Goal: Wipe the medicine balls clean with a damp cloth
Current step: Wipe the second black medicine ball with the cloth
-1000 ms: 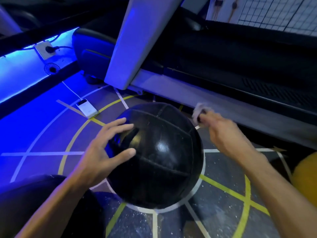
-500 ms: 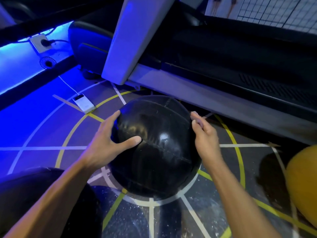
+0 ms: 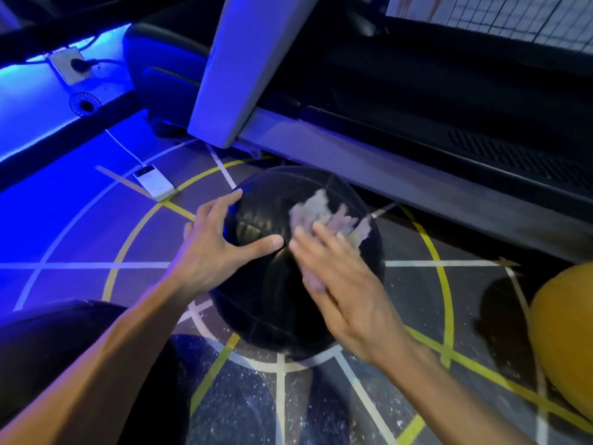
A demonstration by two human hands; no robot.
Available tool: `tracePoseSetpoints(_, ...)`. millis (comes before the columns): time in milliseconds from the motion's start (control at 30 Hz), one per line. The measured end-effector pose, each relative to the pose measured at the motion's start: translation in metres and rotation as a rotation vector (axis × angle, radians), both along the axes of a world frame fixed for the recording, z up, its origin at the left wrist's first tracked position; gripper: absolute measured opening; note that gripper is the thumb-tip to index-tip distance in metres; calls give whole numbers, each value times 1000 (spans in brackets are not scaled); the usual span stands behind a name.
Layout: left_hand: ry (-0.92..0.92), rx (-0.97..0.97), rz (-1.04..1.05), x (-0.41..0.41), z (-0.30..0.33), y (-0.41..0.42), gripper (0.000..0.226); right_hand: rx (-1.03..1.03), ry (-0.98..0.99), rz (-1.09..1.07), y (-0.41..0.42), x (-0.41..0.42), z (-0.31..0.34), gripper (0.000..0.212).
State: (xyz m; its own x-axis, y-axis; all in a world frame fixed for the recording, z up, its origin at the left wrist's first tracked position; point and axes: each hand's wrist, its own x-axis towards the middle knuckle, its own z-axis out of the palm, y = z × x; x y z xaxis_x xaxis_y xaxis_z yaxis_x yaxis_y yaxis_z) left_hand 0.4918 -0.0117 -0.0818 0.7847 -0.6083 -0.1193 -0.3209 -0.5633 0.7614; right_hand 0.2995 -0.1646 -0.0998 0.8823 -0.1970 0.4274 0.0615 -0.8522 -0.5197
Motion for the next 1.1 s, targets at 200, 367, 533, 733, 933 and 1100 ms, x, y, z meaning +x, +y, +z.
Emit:
tracePoseSetpoints(200, 306, -280, 227, 9, -23, 12, 65, 835, -2, -615, -64, -35, -38, 38)
tracePoseSetpoints(367, 890, -208, 269, -9, -46, 16, 93, 1372, 85, -919, -85, -39, -74, 25)
tracePoseSetpoints(533, 819, -214, 268, -7, -43, 14, 75, 1396, 142, -988, -78, -37, -69, 20)
tracePoseSetpoints(733, 573, -337, 280, -11, -15, 21, 45, 1293, 68, -955, -74, -62, -48, 30)
tracePoseSetpoints(933, 338, -291, -23, -28, -12, -7, 51, 1274, -171, -954, -72, -66, -61, 33)
tracePoseSetpoints(1100, 250, -219, -99, -24, -25, -31, 82, 732, -218, -733, -37, -37, -22, 42)
